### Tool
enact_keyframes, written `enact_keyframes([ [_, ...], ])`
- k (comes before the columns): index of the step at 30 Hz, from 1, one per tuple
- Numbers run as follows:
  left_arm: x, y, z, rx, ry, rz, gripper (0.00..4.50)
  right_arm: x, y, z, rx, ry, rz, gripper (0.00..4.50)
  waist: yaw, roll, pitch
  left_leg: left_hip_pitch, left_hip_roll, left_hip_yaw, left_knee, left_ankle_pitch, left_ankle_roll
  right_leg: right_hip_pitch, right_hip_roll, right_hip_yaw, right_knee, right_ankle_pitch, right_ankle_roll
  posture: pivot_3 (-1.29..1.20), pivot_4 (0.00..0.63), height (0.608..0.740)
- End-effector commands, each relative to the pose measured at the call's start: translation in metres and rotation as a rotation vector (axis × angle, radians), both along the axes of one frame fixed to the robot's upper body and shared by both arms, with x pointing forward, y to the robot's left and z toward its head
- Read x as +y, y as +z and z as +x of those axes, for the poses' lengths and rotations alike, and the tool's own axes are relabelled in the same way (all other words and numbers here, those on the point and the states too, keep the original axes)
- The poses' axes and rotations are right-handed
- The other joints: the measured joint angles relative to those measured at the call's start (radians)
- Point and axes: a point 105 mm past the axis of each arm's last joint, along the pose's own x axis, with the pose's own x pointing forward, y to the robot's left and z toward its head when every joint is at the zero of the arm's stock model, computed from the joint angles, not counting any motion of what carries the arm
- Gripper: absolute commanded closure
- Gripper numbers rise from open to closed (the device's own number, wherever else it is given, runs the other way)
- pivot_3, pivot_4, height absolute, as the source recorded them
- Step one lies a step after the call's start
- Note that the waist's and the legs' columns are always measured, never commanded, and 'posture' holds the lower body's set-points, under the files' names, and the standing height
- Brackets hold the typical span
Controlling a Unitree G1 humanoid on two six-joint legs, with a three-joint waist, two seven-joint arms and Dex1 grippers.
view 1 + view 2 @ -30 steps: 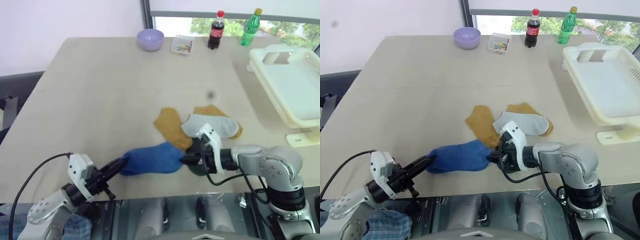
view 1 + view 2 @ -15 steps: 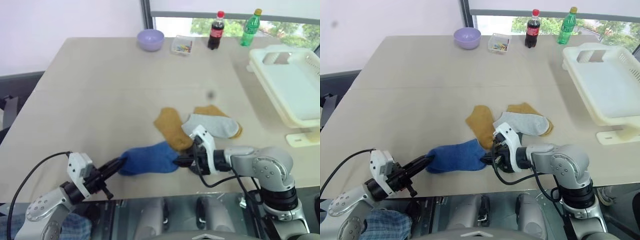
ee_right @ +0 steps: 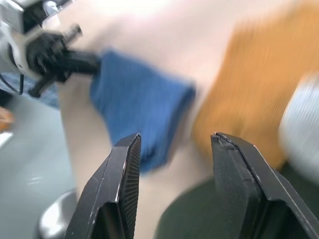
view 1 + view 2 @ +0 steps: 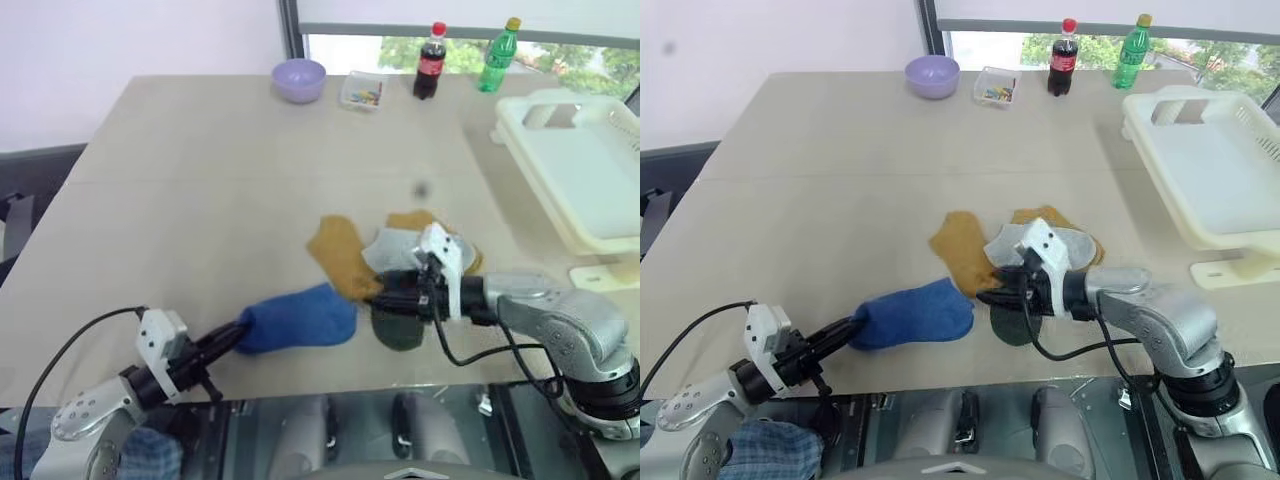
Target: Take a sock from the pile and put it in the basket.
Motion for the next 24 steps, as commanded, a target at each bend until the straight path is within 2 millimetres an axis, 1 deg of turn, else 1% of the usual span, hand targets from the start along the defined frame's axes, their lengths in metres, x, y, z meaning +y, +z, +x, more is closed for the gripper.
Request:
enact_keyframes([
  [1, -0.002, -0.005, 0.0, 0.009, -0.035, 0.021, 4.5, 0.029, 0.012, -0.012, -0.176, 0.15, 0.05, 2.26, 0.001, 0.0, 0.0, 0.0, 0.001, 0.0, 0.0, 0.0, -0.001, 0.0, 0.001, 0.0, 0.0, 0.0, 0.0, 0.0, 0.15, 0.733],
  [5, -0.008, -0.012, 0.003, 0.021, -0.054, 0.002, 4.5, 0.048, -0.001, -0.008, -0.217, 0.216, 0.045, 2.26, 0.003, 0.0, 0.0, 0.0, 0.001, 0.0, 0.003, 0.002, -0.004, 0.0, 0.001, 0.0, 0.003, 0.0, 0.0, 0.0, 0.15, 0.733],
  [7, -0.011, -0.016, 0.003, 0.028, -0.062, 0.0, 4.5, 0.052, -0.005, -0.005, -0.229, 0.234, 0.05, 2.26, 0.005, 0.0, 0.0, 0.0, 0.001, 0.0, 0.006, 0.002, -0.003, 0.001, 0.001, 0.0, 0.004, 0.0, 0.0, 0.0, 0.15, 0.733],
  [11, -0.016, -0.023, 0.002, 0.04, -0.075, -0.013, 4.5, 0.057, -0.021, -0.002, -0.24, 0.277, 0.006, 2.26, 0.005, 0.0, -0.002, 0.0, 0.0, 0.0, 0.009, 0.002, -0.003, 0.001, -0.002, 0.0, 0.006, 0.0, 0.0, 0.0, 0.15, 0.733],
  [16, -0.017, -0.031, -0.002, 0.054, -0.096, 0.006, 4.5, 0.057, -0.05, 0.003, -0.21, 0.286, -0.082, 2.26, 0.005, 0.003, -0.004, 0.002, 0.0, 0.0, 0.009, 0.002, -0.003, 0.001, -0.002, 0.0, 0.008, 0.0, -0.001, 0.0, 0.15, 0.733],
  [18, -0.017, -0.033, -0.001, 0.051, -0.091, 0.009, 4.5, 0.056, -0.056, 0.004, -0.203, 0.291, -0.103, 2.26, 0.004, 0.004, -0.005, 0.002, 0.0, 0.0, 0.01, 0.002, -0.003, 0.001, -0.002, 0.0, 0.009, 0.0, -0.001, 0.0, 0.15, 0.733],
  [21, -0.016, -0.035, 0.0, 0.049, -0.08, 0.007, 4.5, 0.052, -0.072, 0.009, -0.163, 0.269, -0.167, 2.26, 0.005, 0.006, -0.007, 0.002, 0.0, 0.0, 0.01, 0.002, -0.003, 0.001, -0.003, 0.0, 0.009, 0.0, -0.001, 0.0, 0.15, 0.733],
  [24, -0.015, -0.035, 0.002, 0.047, -0.067, -0.002, 4.5, 0.047, -0.085, 0.013, -0.16, 0.254, -0.229, 2.26, 0.005, 0.008, -0.01, 0.004, 0.0, 0.0, 0.01, 0.001, -0.002, 0.002, -0.003, 0.0, 0.009, -0.001, -0.002, 0.0, 0.15, 0.733],
])
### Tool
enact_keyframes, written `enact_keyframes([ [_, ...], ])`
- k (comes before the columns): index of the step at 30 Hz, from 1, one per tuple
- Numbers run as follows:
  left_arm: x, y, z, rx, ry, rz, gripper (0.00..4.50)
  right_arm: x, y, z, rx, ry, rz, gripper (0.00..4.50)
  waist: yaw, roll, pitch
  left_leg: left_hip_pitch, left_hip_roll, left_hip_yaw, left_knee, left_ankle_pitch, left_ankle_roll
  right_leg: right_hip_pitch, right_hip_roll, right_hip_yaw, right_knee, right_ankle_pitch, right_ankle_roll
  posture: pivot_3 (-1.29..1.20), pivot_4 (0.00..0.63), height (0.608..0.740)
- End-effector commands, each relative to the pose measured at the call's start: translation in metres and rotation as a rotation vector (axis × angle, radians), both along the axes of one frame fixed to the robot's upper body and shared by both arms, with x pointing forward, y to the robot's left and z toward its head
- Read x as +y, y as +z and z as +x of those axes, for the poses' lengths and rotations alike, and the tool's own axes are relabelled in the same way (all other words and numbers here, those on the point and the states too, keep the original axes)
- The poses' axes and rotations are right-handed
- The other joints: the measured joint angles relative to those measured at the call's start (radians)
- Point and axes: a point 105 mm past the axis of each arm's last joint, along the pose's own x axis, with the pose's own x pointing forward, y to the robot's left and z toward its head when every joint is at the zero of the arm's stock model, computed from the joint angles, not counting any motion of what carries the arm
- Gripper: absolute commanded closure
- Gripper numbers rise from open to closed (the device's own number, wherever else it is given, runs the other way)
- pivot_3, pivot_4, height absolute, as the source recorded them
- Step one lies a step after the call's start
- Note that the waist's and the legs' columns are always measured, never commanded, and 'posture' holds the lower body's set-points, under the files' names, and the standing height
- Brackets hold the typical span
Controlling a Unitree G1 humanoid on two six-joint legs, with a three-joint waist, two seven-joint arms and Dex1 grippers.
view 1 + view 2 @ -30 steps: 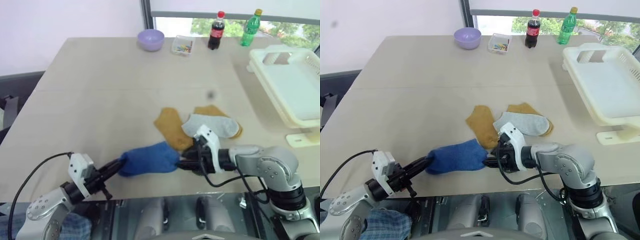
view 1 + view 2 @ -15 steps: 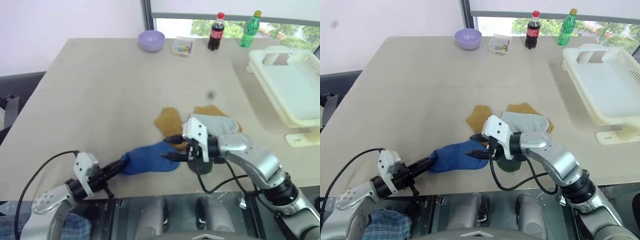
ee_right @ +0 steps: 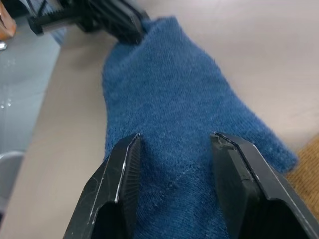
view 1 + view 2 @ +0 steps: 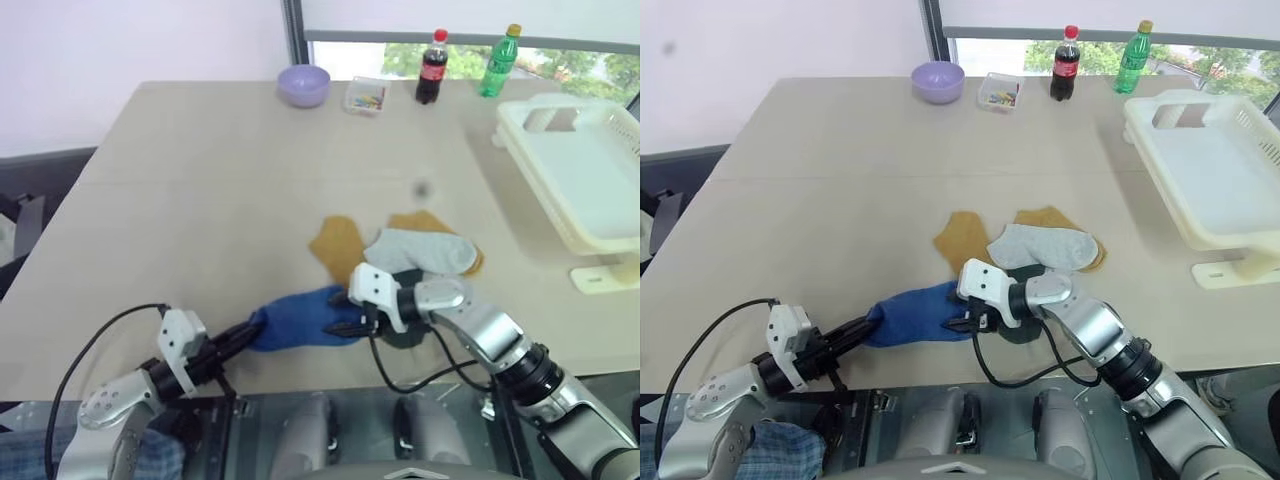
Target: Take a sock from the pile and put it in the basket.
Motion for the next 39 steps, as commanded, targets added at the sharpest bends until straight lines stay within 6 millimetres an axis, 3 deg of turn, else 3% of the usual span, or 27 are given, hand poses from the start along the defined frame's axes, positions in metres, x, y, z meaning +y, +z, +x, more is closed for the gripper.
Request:
enact_keyframes([
  [1, 0.0, -0.019, -0.005, 0.087, 0.012, -0.011, 4.5, -0.006, -0.017, 0.004, 0.002, -0.02, -0.074, 2.26, 0.0, 0.002, -0.002, 0.002, 0.0, 0.0, 0.0, -0.001, 0.002, 0.002, 0.0, 0.0, 0.0, 0.0, -0.001, 0.0, 0.15, 0.733],
  [4, 0.001, -0.016, -0.006, 0.109, 0.007, -0.056, 3.61, -0.009, -0.022, 0.006, -0.008, -0.03, -0.097, 2.22, -0.001, 0.002, -0.003, 0.012, 0.0, 0.0, -0.001, -0.003, 0.003, 0.012, -0.001, -0.001, 0.0, -0.003, -0.003, 0.0, 0.15, 0.733],
  [8, 0.006, -0.012, -0.008, 0.116, 0.018, -0.087, 1.68, -0.01, -0.025, 0.007, -0.004, -0.04, -0.103, 2.22, -0.001, 0.005, -0.006, 0.013, 0.001, 0.0, -0.001, -0.005, -0.001, 0.012, -0.002, -0.001, 0.0, -0.005, -0.001, 0.0, 0.15, 0.733],
  [11, 0.016, 0.008, 0.0, 0.059, 0.087, -0.209, 0.21, -0.012, -0.029, 0.009, -0.014, -0.048, -0.116, 2.22, -0.001, 0.005, -0.006, 0.013, 0.001, -0.001, -0.001, -0.005, -0.001, 0.012, -0.002, -0.001, 0.0, -0.003, -0.004, 0.0, 0.15, 0.733],
  [12, 0.018, 0.012, 0.001, 0.051, 0.099, -0.229, 0.03, -0.011, -0.029, 0.009, -0.01, -0.054, -0.11, 2.22, -0.001, 0.005, -0.007, 0.013, 0.001, -0.001, -0.001, -0.005, -0.001, 0.012, -0.002, -0.001, 0.0, -0.003, -0.004, 0.0, 0.15, 0.733],
  [18, 0.014, -0.018, -0.003, 0.227, 0.074, -0.107, 0.03, -0.01, -0.03, 0.011, -0.014, -0.066, -0.104, 2.22, -0.001, 0.007, -0.01, 0.013, 0.001, -0.001, -0.001, -0.005, -0.001, 0.012, -0.002, -0.002, 0.0, -0.004, -0.005, 0.0, 0.15, 0.733],
  [22, 0.0, -0.035, -0.006, 0.356, 0.012, -0.075, 0.03, -0.01, -0.032, 0.013, -0.03, -0.074, -0.115, 2.22, 0.0, 0.013, -0.018, 0.014, 0.001, -0.001, -0.001, -0.005, -0.002, 0.012, -0.002, -0.002, 0.001, -0.006, -0.002, 0.0, 0.15, 0.733],
  [29, -0.023, -0.045, -0.017, 0.6, -0.116, -0.106, 0.03, -0.009, -0.032, 0.015, -0.04, -0.086, -0.115, 2.22, 0.002, 0.029, -0.03, 0.015, 0.0, -0.001, -0.002, -0.005, -0.002, 0.013, -0.003, -0.001, 0.001, -0.006, -0.001, 0.0, 0.15, 0.733],
  [39, -0.034, -0.033, -0.008, 0.705, -0.048, -0.346, 0.03, -0.01, -0.03, 0.018, -0.046, -0.11, -0.107, 2.22, 0.001, 0.03, -0.032, 0.016, -0.001, 0.0, -0.002, -0.005, -0.001, 0.013, -0.004, 0.0, 0.001, -0.007, -0.001, 0.0, 0.15, 0.733],
])
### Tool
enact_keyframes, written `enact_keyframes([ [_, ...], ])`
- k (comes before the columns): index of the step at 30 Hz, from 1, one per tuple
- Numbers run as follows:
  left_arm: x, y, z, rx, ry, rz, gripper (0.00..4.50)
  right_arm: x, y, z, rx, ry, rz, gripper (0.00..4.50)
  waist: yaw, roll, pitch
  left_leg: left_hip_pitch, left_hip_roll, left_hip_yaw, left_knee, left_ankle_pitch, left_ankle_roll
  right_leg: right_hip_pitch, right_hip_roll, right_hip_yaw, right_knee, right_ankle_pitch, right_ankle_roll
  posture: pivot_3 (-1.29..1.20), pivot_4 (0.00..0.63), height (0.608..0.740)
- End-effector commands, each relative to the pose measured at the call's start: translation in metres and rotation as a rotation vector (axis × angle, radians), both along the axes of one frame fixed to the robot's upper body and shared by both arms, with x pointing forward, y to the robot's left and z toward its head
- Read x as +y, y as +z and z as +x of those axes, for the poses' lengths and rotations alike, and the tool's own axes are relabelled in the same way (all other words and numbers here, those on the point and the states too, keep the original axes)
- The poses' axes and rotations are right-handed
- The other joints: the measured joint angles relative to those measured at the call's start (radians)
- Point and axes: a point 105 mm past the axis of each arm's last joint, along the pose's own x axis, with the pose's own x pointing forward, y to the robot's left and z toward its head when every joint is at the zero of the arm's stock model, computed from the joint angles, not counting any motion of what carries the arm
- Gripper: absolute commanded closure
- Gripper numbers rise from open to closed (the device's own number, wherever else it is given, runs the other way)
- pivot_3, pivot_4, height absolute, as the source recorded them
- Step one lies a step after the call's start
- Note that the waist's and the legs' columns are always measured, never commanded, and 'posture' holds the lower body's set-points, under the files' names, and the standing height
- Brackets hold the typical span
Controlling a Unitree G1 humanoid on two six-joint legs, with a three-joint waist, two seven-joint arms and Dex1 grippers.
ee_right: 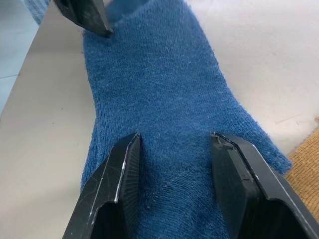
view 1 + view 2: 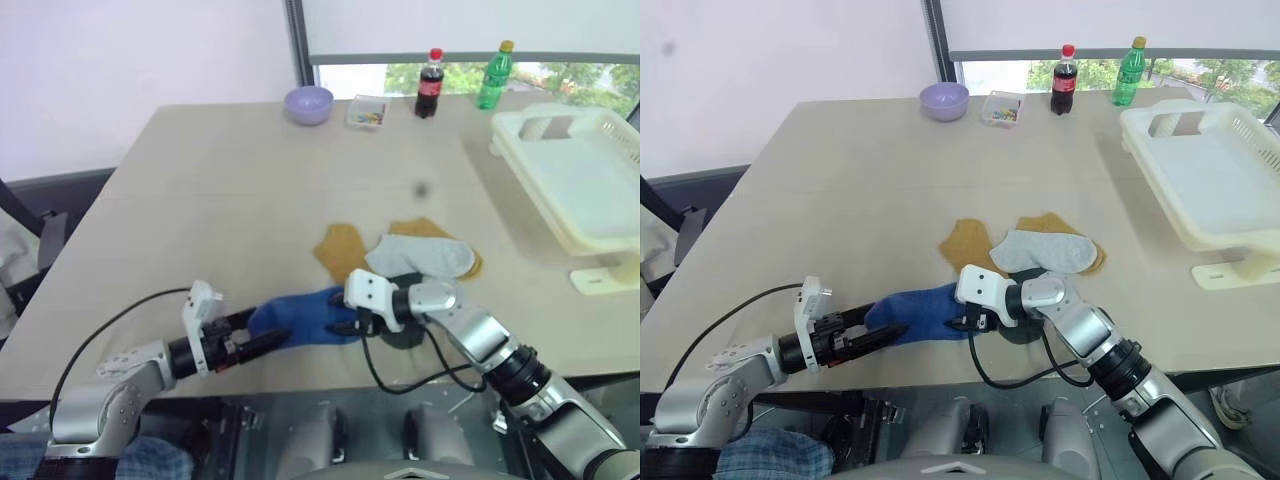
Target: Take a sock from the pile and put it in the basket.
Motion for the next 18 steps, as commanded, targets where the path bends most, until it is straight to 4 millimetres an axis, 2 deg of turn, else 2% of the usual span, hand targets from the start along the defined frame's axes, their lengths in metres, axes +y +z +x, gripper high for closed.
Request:
enact_keyframes([
  [1, -0.016, -0.035, -0.025, 0.289, -0.001, -0.105, 0.03, -0.011, -0.015, 0.008, 0.014, -0.08, -0.059, 2.22, 0.001, -0.001, 0.0, 0.0, 0.0, 0.0, 0.0, 0.0, 0.0, 0.0, 0.0, 0.0, 0.0, 0.0, 0.0, 0.0, 0.15, 0.733],
  [4, -0.03, -0.028, -0.032, 0.364, -0.04, -0.223, 0.03, -0.01, -0.014, 0.007, 0.017, -0.081, -0.056, 2.22, -0.001, -0.002, 0.0, 0.0, 0.0, 0.0, 0.0, 0.0, 0.0, 0.0, 0.0, 0.0, 0.0, 0.0, 0.0, 0.0, 0.15, 0.733],
  [10, -0.046, -0.005, -0.025, 0.389, -0.024, -0.463, 0.03, -0.009, -0.015, 0.007, 0.018, -0.085, -0.059, 2.22, -0.001, -0.009, 0.002, -0.001, 0.0, -0.001, -0.001, 0.0, 0.0, 0.0, -0.002, 0.0, -0.002, 0.0, 0.0, 0.0, 0.15, 0.733],
  [14, -0.045, 0.0, -0.019, 0.365, 0.022, -0.507, 0.03, -0.012, -0.016, 0.008, 0.016, -0.092, -0.068, 2.22, -0.001, -0.013, 0.005, -0.001, 0.0, -0.001, -0.002, 0.0, 0.0, -0.001, -0.004, 0.0, -0.002, 0.0, 0.0, 0.0, 0.15, 0.733],
  [18, -0.037, 0.012, -0.01, 0.315, 0.061, -0.613, 0.03, -0.014, -0.017, 0.007, 0.021, -0.103, -0.072, 2.22, -0.001, -0.015, 0.006, -0.002, 0.0, -0.002, -0.002, 0.0, 0.0, -0.001, -0.005, -0.001, -0.004, 0.0, 0.0, 0.0, 0.15, 0.733],
])
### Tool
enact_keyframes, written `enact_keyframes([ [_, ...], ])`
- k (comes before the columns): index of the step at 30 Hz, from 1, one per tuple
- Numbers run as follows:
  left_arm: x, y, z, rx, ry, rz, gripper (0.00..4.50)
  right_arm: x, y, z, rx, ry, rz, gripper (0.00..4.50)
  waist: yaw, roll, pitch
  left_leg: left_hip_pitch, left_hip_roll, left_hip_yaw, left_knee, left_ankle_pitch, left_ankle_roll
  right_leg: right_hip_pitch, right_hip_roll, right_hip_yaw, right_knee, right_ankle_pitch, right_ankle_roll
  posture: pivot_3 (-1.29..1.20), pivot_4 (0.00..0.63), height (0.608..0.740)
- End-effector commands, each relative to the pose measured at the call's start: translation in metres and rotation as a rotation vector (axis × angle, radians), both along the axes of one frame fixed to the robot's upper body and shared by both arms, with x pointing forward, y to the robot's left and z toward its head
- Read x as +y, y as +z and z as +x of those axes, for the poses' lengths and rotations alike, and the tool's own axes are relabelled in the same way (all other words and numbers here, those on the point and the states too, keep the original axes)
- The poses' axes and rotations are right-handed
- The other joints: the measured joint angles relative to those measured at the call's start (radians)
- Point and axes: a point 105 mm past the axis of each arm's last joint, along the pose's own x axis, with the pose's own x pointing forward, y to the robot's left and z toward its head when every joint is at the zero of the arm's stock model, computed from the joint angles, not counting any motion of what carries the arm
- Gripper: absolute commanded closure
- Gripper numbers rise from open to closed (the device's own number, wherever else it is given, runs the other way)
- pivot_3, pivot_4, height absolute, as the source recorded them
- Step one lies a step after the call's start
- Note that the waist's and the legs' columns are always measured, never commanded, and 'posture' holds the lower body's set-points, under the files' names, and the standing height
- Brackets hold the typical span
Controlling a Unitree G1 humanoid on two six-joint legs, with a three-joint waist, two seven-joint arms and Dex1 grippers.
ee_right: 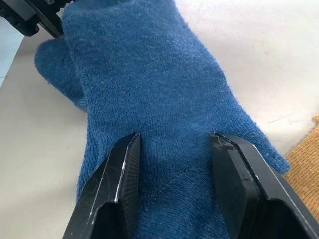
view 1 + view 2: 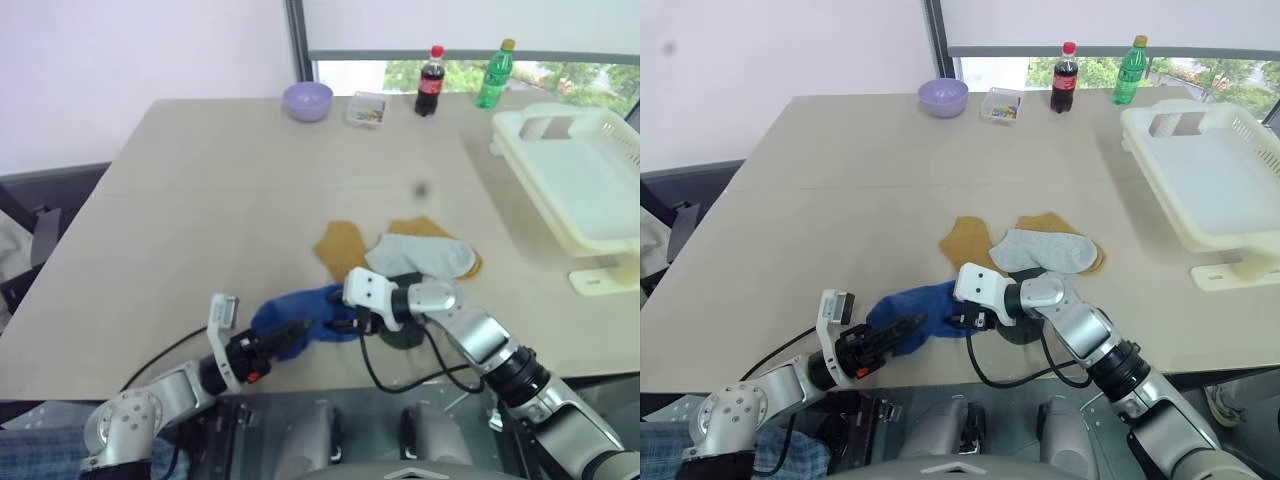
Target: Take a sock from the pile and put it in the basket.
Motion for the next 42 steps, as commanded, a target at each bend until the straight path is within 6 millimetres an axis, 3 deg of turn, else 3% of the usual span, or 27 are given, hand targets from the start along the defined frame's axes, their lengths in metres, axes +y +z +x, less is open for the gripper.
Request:
enact_keyframes([
  [1, 0.003, 0.004, 0.001, 0.01, 0.025, -0.067, 0.03, -0.015, -0.02, 0.006, 0.032, -0.081, -0.081, 2.22, 0.0, -0.003, 0.002, 0.0, 0.0, 0.0, 0.0, 0.0, 0.0, 0.0, 0.0, 0.0, 0.0, 0.0, 0.0, 0.0, 0.15, 0.733],
  [13, 0.011, 0.042, 0.011, -0.109, 0.116, -0.241, 0.03, -0.019, -0.024, 0.005, 0.032, -0.089, -0.102, 2.22, 0.0, -0.013, 0.01, -0.002, 0.001, -0.002, -0.008, 0.0, -0.001, -0.001, -0.001, 0.002, -0.008, 0.002, -0.004, 0.0, 0.15, 0.733],
  [25, -0.007, 0.048, 0.01, -0.108, 0.075, -0.244, 0.03, -0.019, -0.019, 0.01, 0.025, -0.106, -0.09, 2.22, -0.001, -0.014, 0.011, -0.002, 0.0, -0.002, -0.009, 0.001, -0.001, -0.001, 0.0, 0.001, -0.009, 0.002, -0.004, 0.0, 0.15, 0.733],
  [36, -0.022, 0.044, 0.024, -0.125, 0.104, -0.248, 0.03, -0.041, 0.019, 0.008, -0.048, -0.124, -0.094, 2.22, 0.018, -0.019, 0.023, -0.004, -0.002, -0.002, -0.01, 0.0, -0.001, -0.002, -0.003, -0.003, -0.012, 0.003, -0.004, 0.0, 0.15, 0.733],
  [42, -0.034, 0.046, 0.035, -0.154, 0.091, -0.257, 0.03, -0.063, 0.038, 0.002, -0.068, -0.16, -0.121, 2.22, 0.028, -0.02, 0.029, -0.013, -0.003, -0.003, -0.01, 0.003, -0.005, -0.007, -0.002, -0.007, -0.014, 0.003, -0.005, 0.0, 0.15, 0.733],
])
